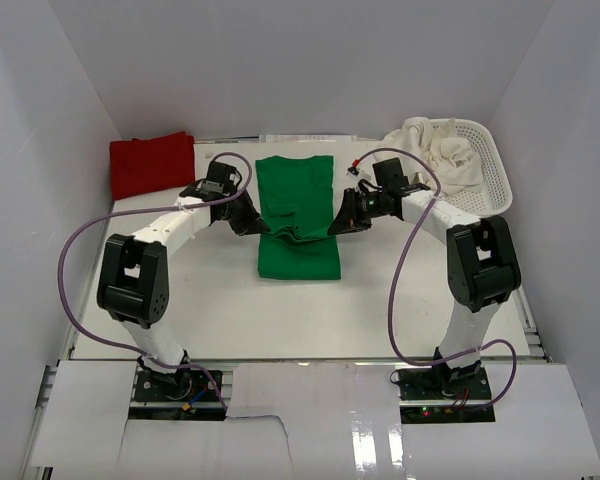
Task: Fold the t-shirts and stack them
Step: Fold the folded rectangular tshirt in 1/3 of the way
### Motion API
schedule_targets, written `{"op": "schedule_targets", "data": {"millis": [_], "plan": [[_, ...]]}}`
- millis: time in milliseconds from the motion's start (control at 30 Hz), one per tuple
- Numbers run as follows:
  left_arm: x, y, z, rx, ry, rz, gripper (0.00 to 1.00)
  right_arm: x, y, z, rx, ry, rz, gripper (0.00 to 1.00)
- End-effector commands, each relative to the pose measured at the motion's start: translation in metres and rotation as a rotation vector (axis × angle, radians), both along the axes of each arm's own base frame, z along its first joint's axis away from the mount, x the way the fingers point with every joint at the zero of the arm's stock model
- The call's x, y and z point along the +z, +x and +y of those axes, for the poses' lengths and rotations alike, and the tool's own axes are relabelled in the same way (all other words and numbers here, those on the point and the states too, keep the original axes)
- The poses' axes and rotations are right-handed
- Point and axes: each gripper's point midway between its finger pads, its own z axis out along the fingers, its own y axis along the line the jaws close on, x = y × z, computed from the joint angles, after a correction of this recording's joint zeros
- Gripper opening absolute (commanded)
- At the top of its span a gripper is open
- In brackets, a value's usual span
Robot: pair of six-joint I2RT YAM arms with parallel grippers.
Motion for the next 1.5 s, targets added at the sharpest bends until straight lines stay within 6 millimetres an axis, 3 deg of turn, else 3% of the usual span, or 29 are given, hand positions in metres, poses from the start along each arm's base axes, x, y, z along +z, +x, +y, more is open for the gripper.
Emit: {"op": "schedule_targets", "data": {"millis": [0, 300, 700, 1467], "plan": [[0.017, 0.021, 0.002, 0.015, -0.005, -0.072, 0.0, 0.014, 0.018, 0.001, -0.009, 0.012, -0.048, 0.08], [0.01, 0.037, 0.005, 0.027, 0.019, -0.079, 0.0, 0.017, 0.039, 0.003, -0.025, 0.018, -0.054, 0.08], [0.005, 0.061, 0.004, 0.033, 0.028, -0.088, 0.0, 0.0, 0.064, 0.006, -0.031, 0.016, -0.029, 0.08], [-0.021, 0.074, 0.006, 0.075, 0.04, -0.083, 0.0, -0.026, 0.101, 0.002, -0.055, 0.03, -0.01, 0.08]]}}
